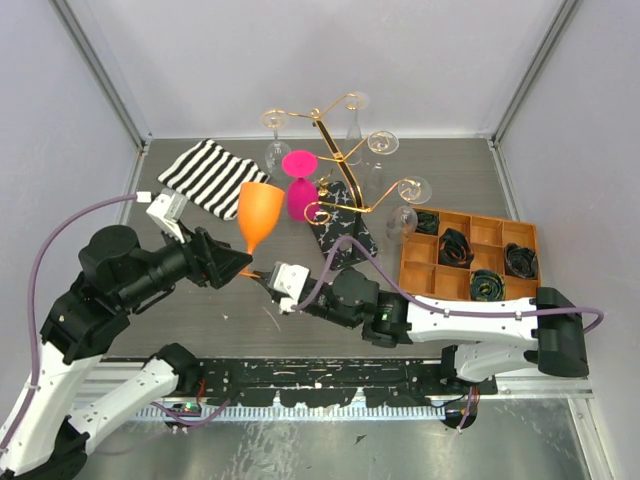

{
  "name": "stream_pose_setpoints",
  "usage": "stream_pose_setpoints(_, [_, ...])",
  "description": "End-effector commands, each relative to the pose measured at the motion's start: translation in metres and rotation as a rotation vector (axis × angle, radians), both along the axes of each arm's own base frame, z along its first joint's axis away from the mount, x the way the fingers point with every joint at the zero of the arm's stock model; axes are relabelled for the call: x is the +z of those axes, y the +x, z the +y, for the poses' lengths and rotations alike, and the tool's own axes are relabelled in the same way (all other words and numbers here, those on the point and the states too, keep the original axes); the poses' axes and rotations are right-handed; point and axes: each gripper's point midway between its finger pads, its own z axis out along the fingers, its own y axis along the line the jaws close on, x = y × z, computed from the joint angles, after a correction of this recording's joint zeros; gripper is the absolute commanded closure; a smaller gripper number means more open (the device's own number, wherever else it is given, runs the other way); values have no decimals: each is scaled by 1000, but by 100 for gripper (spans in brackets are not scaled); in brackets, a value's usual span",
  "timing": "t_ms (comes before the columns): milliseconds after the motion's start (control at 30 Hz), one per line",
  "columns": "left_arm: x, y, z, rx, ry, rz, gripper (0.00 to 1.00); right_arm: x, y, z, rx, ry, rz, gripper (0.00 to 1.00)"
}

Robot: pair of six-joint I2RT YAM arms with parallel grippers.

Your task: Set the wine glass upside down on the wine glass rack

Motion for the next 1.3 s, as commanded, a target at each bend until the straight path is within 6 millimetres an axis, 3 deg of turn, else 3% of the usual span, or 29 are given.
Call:
stream_pose_setpoints(0, [14,-4,19,41,39,-92,24,29,-3,-10,-29,52,197,99])
stream_pose_setpoints(200, [14,1,48,155,110,-197,2,10,-28,-20,52,-38,377,99])
stream_pose_setpoints(400, [19,5,74,265,123,-315,2,21,-56,-41,159,33,515,99])
stream_pose_setpoints(567, [25,2,78,260,106,-492,2,39,-60,-54,135,121,681,99])
stream_pose_setpoints(667, [20,-1,70,198,118,-631,2,54,-59,-60,125,194,741,99])
stream_pose_setpoints(867, [17,-32,36,-92,190,-985,2,87,-57,-73,130,387,874,100])
stream_pose_setpoints(1100, [22,-33,13,-203,151,-1017,2,128,-46,-89,170,697,1005,99])
stream_pose_setpoints(1267, [40,-28,6,-178,79,-1043,2,151,-34,-94,173,858,1032,99])
